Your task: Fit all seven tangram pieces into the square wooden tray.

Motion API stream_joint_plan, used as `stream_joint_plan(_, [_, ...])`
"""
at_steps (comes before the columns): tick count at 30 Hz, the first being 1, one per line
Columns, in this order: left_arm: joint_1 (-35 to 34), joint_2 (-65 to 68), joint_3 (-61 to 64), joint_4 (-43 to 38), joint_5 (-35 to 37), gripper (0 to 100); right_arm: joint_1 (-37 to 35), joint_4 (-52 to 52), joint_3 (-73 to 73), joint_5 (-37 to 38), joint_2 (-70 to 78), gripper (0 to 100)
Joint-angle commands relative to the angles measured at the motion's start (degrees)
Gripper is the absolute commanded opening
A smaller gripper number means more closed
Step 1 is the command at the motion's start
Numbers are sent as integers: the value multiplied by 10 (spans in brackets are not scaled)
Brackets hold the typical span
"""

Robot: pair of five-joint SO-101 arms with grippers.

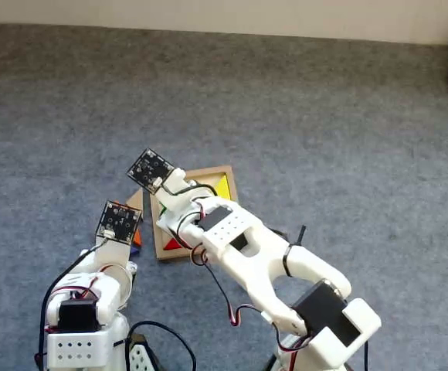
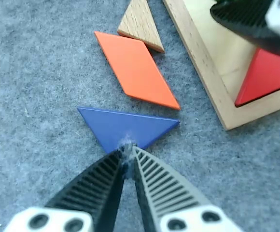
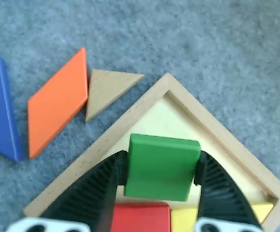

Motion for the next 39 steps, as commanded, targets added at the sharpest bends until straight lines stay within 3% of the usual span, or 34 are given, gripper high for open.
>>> stream_joint_plan(1, [-6,-3,12,2,4,9,-6,10,-33,5,-8,213])
stream_joint_plan(12, [-6,-3,12,2,4,9,-2,102,-35,5,-13,217])
stream_joint_plan(17, [-6,-3,12,2,4,9,8,155,-30,57,-86,214])
stream_joint_plan(28, [-6,-3,12,2,4,9,113,346,-9,62,-247,214])
stream_joint_plan(35, [-6,-3,12,2,4,9,119,537,-7,161,-256,217])
stream_joint_plan(39, [-6,-3,12,2,4,9,117,567,40,185,-261,217])
